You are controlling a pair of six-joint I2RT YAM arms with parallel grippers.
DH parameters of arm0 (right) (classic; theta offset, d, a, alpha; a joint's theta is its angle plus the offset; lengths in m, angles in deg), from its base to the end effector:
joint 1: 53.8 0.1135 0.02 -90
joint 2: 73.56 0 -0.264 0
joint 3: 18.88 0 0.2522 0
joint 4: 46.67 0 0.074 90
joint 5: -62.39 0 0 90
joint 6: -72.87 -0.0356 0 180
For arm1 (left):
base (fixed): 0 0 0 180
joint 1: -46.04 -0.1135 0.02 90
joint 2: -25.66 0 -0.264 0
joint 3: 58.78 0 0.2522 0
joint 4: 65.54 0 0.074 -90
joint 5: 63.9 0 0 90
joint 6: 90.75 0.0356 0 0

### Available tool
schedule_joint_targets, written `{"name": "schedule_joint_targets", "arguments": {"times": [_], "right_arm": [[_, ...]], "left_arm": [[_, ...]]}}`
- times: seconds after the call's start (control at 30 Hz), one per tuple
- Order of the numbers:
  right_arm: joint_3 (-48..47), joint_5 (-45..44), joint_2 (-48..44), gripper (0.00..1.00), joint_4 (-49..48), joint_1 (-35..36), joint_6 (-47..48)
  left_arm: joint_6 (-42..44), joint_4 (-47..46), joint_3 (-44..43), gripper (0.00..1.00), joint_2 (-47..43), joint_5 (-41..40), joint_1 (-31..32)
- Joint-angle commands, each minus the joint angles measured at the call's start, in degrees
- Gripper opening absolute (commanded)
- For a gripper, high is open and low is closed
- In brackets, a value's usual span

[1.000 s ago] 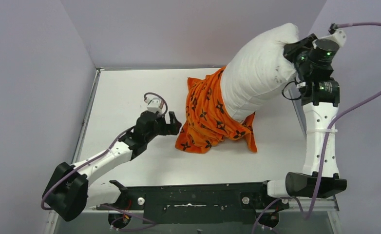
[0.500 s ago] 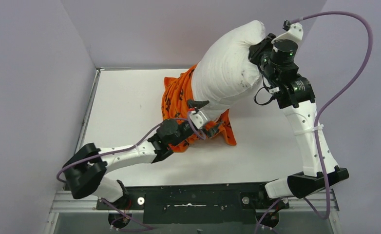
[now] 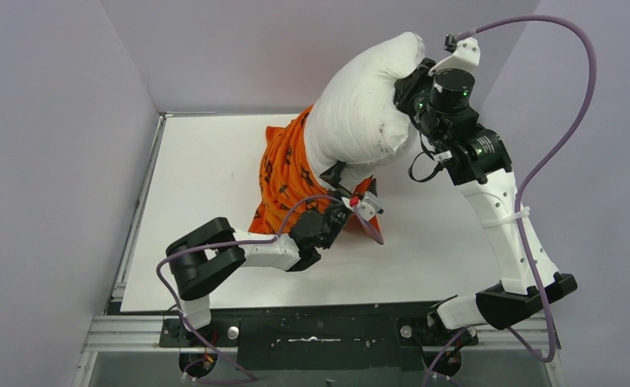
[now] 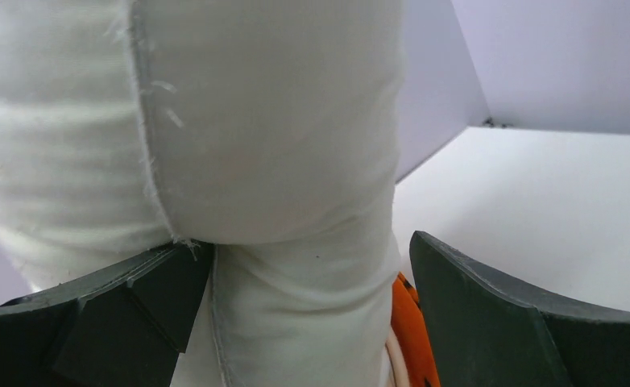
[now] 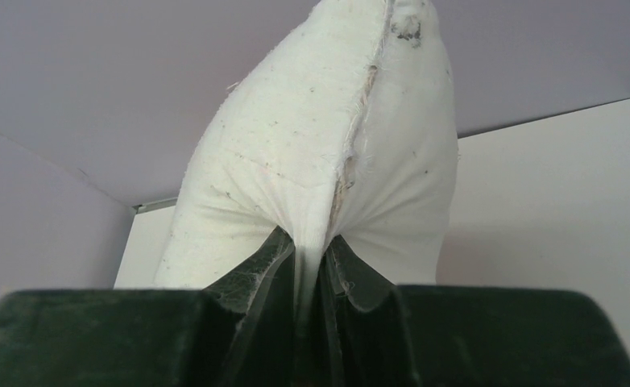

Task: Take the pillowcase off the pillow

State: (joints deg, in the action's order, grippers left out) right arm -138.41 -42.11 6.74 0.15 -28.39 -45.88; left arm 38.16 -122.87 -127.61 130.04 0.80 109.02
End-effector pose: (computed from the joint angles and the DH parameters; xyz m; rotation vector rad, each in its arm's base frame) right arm 0.2553 0.1114 0.5189 0.2406 1.7063 0.4887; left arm 0.1904 -0.3400 0.2620 0.6625 1.0355 -0.1031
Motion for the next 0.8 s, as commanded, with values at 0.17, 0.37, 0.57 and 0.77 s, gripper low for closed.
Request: {"name": "schedule_joint_targets", "arguments": {"times": [0.17,0.37,0.57,0.77], "right_arm": [[-1.6,0.9,-1.2,0.00,-2.4,1.9,2.3],[-1.0,1.1,-1.2,0.00,-2.7,2.0,3.2],[-1.0,2.1,-1.4,0.00,-2.7,2.0,2.9],[-1.2,3.0,-1.7,0.00,-2.2,2.0,2.8]], "left_arm": [[5.5,-32.2,14.5,0.97,-6.4,1.0,2.8],[6.8,-32.2,19.8,0.97,-11.8,-0.8,5.4],[1.7,-31.9,19.2,0.97,-14.1,1.6,0.9],[-13.6,-0.3,6.8,0.97,-16.4,16.6,-9.4]]}}
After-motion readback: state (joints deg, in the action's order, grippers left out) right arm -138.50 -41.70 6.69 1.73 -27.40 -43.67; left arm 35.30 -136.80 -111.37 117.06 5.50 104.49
